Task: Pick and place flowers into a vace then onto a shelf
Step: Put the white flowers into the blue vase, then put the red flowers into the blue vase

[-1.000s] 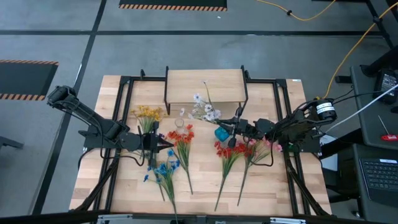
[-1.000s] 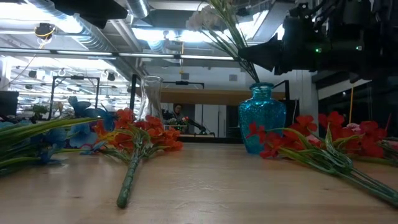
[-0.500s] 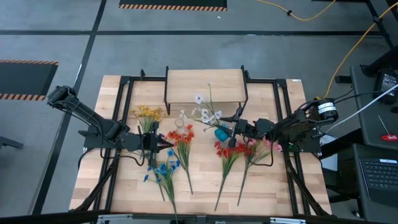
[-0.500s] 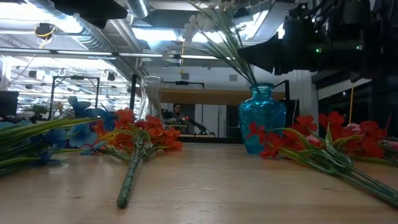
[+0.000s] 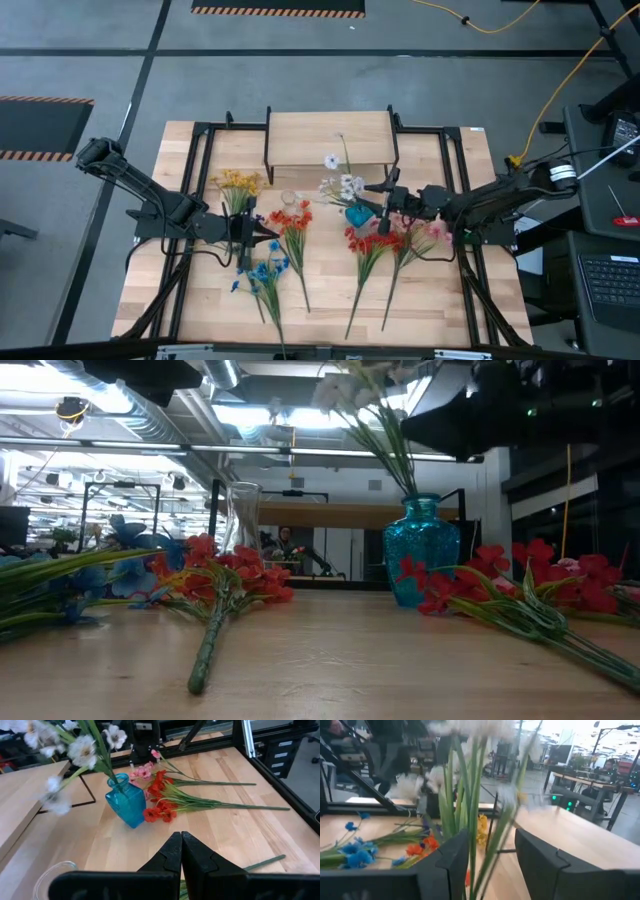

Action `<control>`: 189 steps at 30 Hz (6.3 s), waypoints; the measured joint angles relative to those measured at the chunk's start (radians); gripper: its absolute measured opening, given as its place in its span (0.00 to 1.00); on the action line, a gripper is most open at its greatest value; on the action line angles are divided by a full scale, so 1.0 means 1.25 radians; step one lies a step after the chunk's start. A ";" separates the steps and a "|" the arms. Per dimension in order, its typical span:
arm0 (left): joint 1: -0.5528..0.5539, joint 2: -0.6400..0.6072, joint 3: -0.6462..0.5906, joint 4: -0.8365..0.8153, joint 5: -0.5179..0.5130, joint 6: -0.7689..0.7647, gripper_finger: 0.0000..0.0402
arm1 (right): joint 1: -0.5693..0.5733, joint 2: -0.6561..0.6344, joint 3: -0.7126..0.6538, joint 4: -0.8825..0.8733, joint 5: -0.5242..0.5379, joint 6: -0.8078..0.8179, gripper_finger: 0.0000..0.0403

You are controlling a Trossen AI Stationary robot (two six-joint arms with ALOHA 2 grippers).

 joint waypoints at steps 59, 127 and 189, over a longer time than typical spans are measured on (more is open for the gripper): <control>0.000 0.000 0.000 0.004 -0.006 0.022 0.01 | 0.389 -0.004 0.375 -1.083 0.132 0.629 0.01; 0.000 -0.003 0.000 0.003 -0.006 0.217 0.01 | 0.468 0.436 0.829 -1.513 0.032 1.284 0.20; 0.000 -0.003 0.000 0.004 0.000 0.202 0.01 | 0.397 0.510 0.606 -1.222 0.011 1.504 0.54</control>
